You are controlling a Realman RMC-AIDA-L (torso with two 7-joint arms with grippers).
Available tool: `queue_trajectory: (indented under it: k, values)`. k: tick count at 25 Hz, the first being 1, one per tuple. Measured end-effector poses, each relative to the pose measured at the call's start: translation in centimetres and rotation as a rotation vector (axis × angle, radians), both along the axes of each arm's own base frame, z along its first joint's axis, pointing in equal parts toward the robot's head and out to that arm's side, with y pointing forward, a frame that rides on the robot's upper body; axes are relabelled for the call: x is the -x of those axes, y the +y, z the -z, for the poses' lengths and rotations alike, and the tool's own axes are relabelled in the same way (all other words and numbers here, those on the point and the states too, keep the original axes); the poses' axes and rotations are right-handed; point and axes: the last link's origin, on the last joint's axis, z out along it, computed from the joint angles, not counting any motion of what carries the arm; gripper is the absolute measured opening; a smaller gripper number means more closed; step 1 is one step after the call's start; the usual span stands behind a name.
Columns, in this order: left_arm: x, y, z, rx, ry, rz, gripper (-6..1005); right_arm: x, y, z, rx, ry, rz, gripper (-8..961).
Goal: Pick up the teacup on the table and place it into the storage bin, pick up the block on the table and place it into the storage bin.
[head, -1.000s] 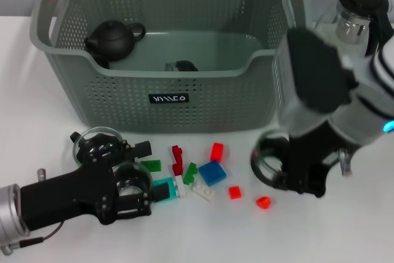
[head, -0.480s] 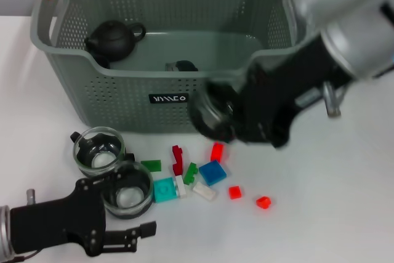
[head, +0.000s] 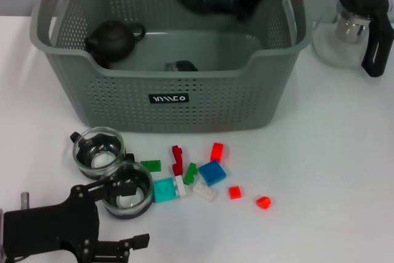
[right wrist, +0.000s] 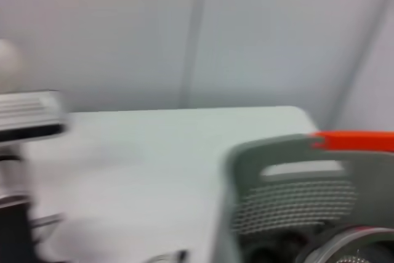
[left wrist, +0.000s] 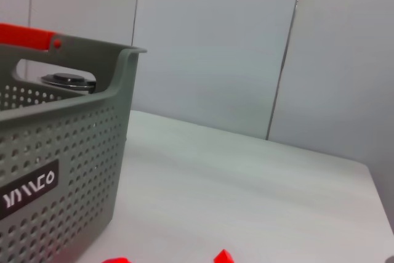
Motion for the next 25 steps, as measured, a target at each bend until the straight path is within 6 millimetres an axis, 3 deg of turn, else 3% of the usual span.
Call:
queue_trajectory:
  k: [6,13,18,25]
  values:
    - [-0.1,0.0,0.0,0.006,-0.001,0.009,913,-0.7,4.1,2.6,-0.091,0.016,0.109,55]
    - [-0.1,0.0,0.1,0.006,-0.004,0.004,913,-1.6,7.4,6.0,-0.150,-0.047,0.195,55]
    - [-0.1,0.0,0.1,0.008,-0.006,-0.002,913,-2.3,8.6,7.3,-0.187,-0.072,0.228,54]
    - [-0.1,0.0,0.1,0.009,-0.011,-0.005,913,-4.5,8.7,8.4,-0.186,-0.116,0.269,55]
